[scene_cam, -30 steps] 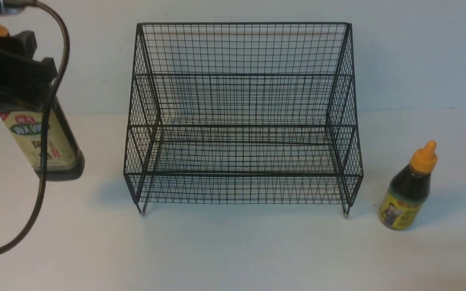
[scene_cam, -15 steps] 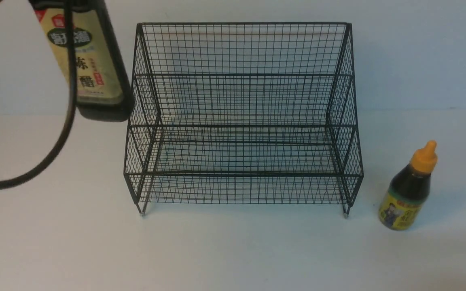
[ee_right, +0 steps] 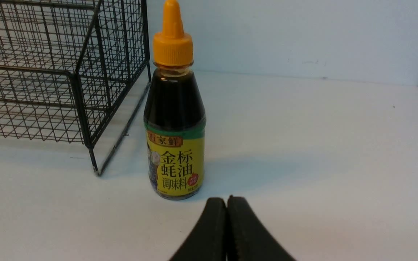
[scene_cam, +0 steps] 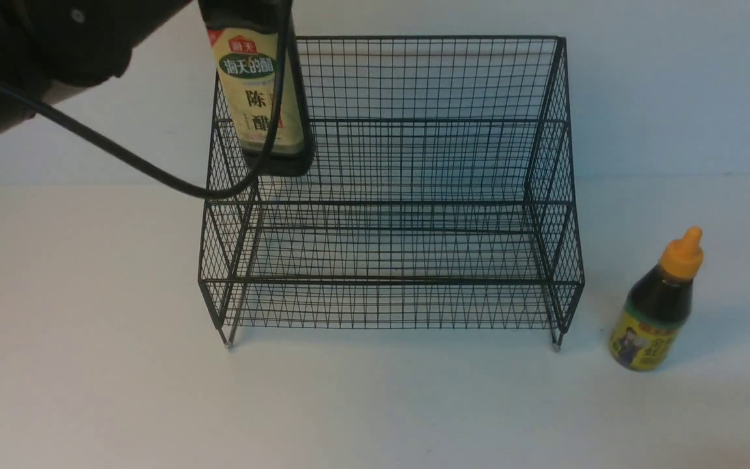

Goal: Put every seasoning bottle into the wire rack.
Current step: Use the left arm to put the condiment bottle back on the shelf

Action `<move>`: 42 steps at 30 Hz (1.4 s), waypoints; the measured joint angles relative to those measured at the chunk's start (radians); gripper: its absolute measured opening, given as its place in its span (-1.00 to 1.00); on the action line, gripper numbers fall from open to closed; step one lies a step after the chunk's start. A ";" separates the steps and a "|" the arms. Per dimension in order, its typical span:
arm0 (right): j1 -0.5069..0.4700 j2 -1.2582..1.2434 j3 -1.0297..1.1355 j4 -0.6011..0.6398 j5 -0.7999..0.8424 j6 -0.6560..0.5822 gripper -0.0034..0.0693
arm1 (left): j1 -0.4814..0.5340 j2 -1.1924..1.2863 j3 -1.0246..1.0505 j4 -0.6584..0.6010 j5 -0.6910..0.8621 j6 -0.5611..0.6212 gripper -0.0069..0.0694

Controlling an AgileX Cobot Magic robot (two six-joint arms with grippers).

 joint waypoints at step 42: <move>0.000 0.000 0.000 0.000 0.000 0.001 -0.95 | 0.076 0.118 0.011 -0.006 0.310 -0.005 -0.02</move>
